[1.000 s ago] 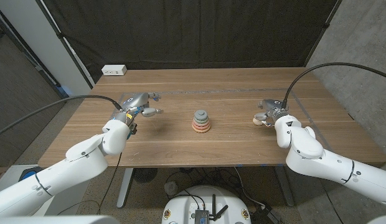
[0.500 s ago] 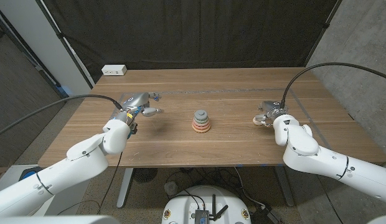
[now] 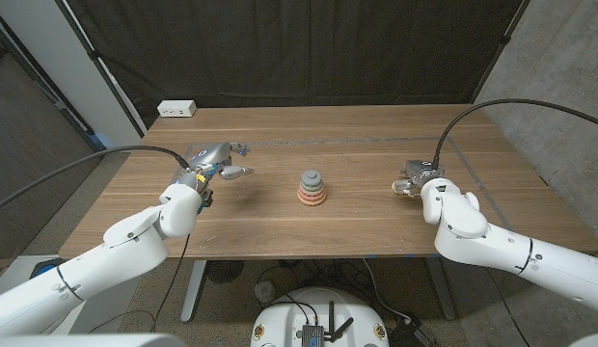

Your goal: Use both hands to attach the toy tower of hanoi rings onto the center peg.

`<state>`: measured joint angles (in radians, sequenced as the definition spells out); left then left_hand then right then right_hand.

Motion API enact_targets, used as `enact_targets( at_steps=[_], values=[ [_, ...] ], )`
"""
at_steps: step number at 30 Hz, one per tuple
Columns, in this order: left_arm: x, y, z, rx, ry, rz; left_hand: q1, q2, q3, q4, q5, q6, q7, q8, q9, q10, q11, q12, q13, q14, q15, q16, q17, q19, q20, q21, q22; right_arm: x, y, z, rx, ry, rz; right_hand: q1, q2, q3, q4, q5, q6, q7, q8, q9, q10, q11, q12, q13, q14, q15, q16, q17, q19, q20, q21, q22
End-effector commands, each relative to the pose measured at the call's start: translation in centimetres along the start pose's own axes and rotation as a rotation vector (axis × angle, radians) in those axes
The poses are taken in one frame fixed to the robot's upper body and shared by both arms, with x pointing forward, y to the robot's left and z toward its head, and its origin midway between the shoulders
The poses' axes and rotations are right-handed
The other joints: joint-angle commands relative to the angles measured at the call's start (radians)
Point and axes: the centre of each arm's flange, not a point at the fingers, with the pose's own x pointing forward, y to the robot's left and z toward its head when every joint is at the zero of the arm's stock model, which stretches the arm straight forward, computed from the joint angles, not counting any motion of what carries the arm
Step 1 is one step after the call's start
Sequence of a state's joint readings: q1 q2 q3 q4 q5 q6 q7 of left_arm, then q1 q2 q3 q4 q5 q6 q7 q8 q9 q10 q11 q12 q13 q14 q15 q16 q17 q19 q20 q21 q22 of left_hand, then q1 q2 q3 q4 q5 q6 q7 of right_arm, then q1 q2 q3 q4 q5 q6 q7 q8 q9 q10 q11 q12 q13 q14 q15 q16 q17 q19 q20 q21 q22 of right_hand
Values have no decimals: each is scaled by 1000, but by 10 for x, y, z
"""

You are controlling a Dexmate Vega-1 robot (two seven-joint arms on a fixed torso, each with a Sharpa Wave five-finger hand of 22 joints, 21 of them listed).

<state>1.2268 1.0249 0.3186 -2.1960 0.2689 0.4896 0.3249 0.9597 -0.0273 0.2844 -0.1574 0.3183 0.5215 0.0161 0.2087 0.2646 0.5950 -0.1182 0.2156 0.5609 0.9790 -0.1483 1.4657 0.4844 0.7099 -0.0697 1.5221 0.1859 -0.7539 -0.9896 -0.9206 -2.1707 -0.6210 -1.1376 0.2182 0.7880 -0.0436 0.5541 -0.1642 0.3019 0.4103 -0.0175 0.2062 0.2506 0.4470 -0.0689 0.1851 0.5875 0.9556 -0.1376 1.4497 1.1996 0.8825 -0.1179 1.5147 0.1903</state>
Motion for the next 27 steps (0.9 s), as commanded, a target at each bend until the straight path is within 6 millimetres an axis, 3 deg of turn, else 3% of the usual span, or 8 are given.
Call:
enact_targets(
  at_steps=[1, 7, 27],
  values=[
    [1, 1, -1, -1, 2, -2, -10, -1, 6, 2, 5, 12, 4, 1, 0, 7, -5, 4, 1, 9, -70, 3, 3, 13, -134, -6, 3, 5, 3, 1, -20, 33, 30, 5, -12, -6, 0, -3, -16, 0, -6, 2, -11, 1, 1, 1, -2, -79, -3, 4, -5, -96, -1, 5],
    [1, 1, -1, -1, -1, -1, -12, 0, 7, 2, 5, 13, 3, 1, -1, 13, -2, 6, 1, 9, -70, 3, 3, 14, -134, -7, 3, 8, 4, 1, -22, 38, 48, -1, -26, -15, 0, -12, -25, -1, -3, 1, -17, 0, 4, -3, -17, -80, -18, -6, -12, -95, -4, 4],
    [0, 0, -1, -5, 0, -9, -20, 5, 11, 2, 6, 18, 3, 0, -3, 17, -2, 7, 3, 8, -70, 2, 3, 15, -135, -10, 2, 11, 11, 3, -40, 54, 76, 7, -25, -22, 0, -22, -19, -1, 7, -1, -7, -5, 15, -5, -14, -80, -22, -9, -12, -97, -3, 4]
  ],
)
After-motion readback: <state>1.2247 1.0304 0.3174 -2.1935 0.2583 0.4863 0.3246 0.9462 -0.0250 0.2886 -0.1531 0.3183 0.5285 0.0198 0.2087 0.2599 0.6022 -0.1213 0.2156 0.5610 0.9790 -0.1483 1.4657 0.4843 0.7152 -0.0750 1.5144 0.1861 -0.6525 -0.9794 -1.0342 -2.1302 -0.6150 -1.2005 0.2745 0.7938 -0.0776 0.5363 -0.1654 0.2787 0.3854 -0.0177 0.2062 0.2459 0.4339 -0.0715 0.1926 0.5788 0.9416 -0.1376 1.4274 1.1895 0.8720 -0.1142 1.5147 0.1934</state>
